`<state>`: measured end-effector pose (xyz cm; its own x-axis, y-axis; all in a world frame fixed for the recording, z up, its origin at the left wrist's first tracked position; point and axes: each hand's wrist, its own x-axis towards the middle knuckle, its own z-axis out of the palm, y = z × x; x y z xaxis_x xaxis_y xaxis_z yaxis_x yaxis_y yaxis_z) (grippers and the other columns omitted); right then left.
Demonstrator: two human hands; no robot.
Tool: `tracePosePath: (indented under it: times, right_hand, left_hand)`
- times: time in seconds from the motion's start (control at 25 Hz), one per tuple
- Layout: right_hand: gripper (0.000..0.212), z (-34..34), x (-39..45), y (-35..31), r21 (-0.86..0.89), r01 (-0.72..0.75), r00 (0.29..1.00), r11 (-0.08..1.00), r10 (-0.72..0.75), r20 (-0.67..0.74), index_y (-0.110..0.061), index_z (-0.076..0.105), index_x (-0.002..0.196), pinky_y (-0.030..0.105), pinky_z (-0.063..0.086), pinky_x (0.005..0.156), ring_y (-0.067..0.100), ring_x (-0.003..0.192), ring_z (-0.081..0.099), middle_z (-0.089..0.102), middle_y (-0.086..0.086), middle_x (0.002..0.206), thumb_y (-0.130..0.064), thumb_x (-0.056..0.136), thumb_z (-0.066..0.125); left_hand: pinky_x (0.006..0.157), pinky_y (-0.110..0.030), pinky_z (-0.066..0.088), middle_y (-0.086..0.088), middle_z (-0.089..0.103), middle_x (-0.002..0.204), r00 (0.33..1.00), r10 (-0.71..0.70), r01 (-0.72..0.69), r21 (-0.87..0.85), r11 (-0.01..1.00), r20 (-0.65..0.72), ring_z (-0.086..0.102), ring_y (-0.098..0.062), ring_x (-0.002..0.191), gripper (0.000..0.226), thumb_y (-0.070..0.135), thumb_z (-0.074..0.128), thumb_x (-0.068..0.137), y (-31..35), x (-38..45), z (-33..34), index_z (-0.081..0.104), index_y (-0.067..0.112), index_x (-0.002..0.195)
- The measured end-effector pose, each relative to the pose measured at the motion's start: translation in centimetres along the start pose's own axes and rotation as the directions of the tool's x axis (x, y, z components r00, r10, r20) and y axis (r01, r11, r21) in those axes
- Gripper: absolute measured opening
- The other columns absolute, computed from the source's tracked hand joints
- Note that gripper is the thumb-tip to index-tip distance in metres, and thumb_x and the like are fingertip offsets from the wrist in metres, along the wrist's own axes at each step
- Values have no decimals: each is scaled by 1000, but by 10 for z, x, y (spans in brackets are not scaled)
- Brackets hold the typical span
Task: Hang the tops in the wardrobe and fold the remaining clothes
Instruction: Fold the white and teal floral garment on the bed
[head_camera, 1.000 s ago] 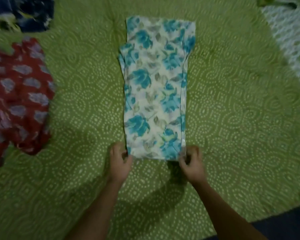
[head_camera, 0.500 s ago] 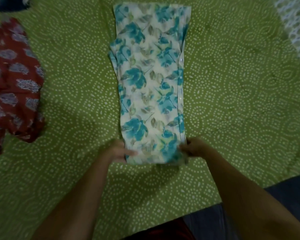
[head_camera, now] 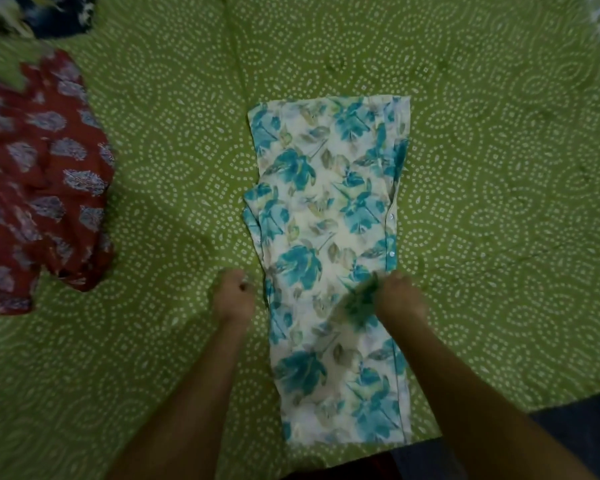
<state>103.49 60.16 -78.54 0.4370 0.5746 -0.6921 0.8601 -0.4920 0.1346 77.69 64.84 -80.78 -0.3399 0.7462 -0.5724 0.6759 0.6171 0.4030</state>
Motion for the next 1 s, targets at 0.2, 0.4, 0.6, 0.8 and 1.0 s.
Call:
tracePosePath:
  times: [0.2,0.4,0.6,0.8,1.0]
  right_hand:
    - [31,-52,47,-76,178,120,980,977,-87,-181,-4,44,124,39,45,83,35,112,55,55,16,122,-11,94,38]
    - [31,-52,49,-108,207,145,965,967,-92,-245,-4,42,124,37,40,71,36,109,55,53,17,122,-7,93,38]
    - [30,-36,35,-109,309,147,961,940,-61,-271,-4,41,123,38,39,71,38,105,55,49,17,122,-16,95,38]
    - [27,-17,29,-117,371,144,954,918,-28,-300,-3,41,122,37,39,67,39,99,56,43,19,125,-14,98,35]
    - [32,-9,18,-124,264,96,893,960,34,-449,-7,48,120,46,38,89,34,109,48,48,15,121,-22,92,47]
  left_hand:
    - [82,-34,46,-15,60,120,998,61,-61,-184,981,-9,58,-32,107,43,32,59,93,95,85,-12,48,10,128]
    - [49,-16,32,-4,57,77,969,247,-245,-277,929,-28,49,-13,70,27,19,67,88,102,107,-15,60,0,107]
    - [61,-18,31,-10,61,92,926,345,-374,-243,895,-154,50,-14,82,21,17,63,91,66,100,-27,63,-2,98]
    - [71,-23,40,-8,55,97,928,347,-288,-327,900,136,52,-17,91,30,17,66,88,49,106,-30,59,-1,111]
    - [62,-19,45,-5,63,76,959,247,-162,-442,882,140,55,-11,70,19,9,78,75,24,107,-65,59,13,76]
